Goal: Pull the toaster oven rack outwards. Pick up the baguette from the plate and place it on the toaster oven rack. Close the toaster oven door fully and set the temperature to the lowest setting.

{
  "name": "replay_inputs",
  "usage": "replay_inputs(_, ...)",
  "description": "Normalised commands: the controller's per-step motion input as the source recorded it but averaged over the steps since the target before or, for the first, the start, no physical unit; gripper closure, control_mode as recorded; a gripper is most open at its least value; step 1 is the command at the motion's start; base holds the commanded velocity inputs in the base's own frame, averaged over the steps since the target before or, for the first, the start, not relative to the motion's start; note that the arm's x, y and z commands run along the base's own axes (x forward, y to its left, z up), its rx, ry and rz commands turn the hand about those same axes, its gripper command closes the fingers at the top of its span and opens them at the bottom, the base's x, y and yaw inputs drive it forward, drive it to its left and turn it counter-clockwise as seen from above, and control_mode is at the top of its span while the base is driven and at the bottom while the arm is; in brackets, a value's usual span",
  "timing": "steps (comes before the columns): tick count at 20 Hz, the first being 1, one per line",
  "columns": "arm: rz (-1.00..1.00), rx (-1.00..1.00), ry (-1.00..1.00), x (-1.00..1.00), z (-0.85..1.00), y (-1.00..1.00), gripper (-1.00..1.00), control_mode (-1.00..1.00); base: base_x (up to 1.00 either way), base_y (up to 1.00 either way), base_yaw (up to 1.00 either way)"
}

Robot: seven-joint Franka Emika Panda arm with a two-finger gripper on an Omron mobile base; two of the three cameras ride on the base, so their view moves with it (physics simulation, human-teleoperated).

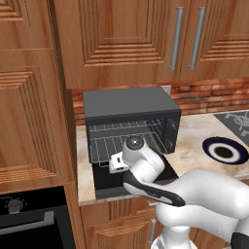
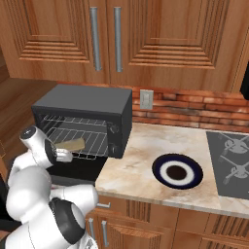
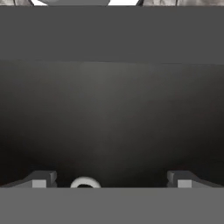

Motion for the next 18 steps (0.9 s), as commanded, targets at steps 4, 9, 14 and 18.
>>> replay_inputs(4,0.00,0.00,-0.04,0.00,-0.34,-0.31,-1.00,-1.00,0.00,0.00,0.00)
replay_inputs(9,0.00,0.00,-0.03,0.01,-0.40,-0.22,-1.00,-1.00,0.00,0.00,0.00)
replay_inputs(14,0.00,0.00,-0.04,0.02,-0.46,-0.13,-1.00,-1.00,0.00,0.00,0.00)
replay_inputs(18,0.00,0.00,-0.07,0.02,-0.48,-0.11,-1.00,-1.00,0.00,0.00,0.00)
